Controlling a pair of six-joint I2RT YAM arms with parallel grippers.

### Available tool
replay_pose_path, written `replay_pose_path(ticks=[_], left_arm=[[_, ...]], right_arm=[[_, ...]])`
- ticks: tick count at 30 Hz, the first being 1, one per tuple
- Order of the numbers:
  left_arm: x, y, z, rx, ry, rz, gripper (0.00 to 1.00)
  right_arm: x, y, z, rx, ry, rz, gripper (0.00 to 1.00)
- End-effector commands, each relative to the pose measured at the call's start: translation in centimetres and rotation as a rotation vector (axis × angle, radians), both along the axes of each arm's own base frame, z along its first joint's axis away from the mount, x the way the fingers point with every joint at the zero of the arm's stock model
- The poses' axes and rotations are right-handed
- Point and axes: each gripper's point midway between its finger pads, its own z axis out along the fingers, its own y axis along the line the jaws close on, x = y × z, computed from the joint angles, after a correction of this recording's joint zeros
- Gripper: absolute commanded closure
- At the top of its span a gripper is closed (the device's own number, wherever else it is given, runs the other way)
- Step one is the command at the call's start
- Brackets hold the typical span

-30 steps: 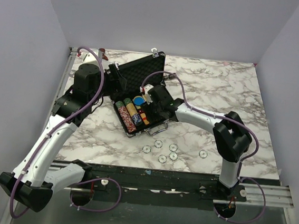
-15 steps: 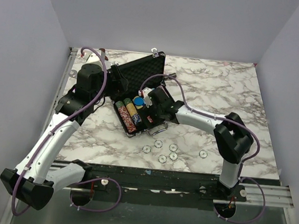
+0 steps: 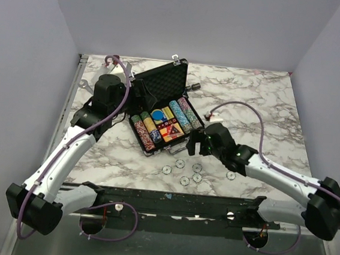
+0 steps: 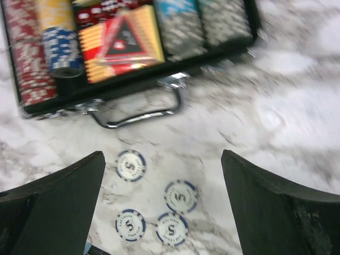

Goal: Pack up texas hold em set

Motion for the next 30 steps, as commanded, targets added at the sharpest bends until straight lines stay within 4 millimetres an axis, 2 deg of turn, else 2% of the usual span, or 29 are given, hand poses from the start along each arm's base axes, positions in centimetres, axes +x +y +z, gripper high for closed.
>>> replay_pose_path(ticks=[1, 4, 8, 11, 14, 16, 20, 25, 28, 30], left_arm=[[-0.4, -3.6, -0.4, -0.047, 0.006, -0.191, 0.2], [-0.5, -5.3, -1.0, -0.039, 0.028, -0.28, 0.2], [-0.2, -5.6, -2.1, 0.009, 0.047, -0.297, 0.19], [-0.6, -6.3, -2.2, 0.041, 0.048, -0.32, 0.18], [-1.5, -7.8, -1.8, 0.068, 0.073, -0.373, 0.18], [-2.2, -9.0, -0.9, 0.1, 0.071, -0.416, 0.18], [-2.9, -10.9, 0.5, 0.157, 0.039, -0.489, 0.18], [-2.4, -10.5, -0.3, 0.229, 0.017, -0.491, 0.18], [-2.5, -9.3, -1.2, 0.282, -0.001, -0.474, 0.18], [-3.0, -8.9, -1.7, 0.284, -0.013, -0.472, 0.18]], right_arm=[[-0.9, -7.1, -1.4, 0.035, 0.028, -0.439, 0.05], [-2.6, -10.4, -2.6, 0.014, 0.093, -0.594, 0.04], [-4.7, -13.6, -3.8, -0.029, 0.157, -0.749, 0.0], [-5.9, -14.6, -4.8, -0.039, 0.208, -0.802, 0.0], [-6.1, -15.1, -5.4, -0.035, 0.22, -0.833, 0.0], [-5.3, -15.8, -5.6, -0.042, 0.224, -0.859, 0.0], [-1.6, -15.8, -6.0, 0.007, 0.262, -0.816, 0.0], [3.1, -17.1, -5.5, -0.117, 0.204, -0.865, 0.0], [5.6, -18.5, -6.6, -0.206, 0.244, -0.891, 0.0], [7.4, -18.7, -7.1, -0.222, 0.263, -0.878, 0.0]])
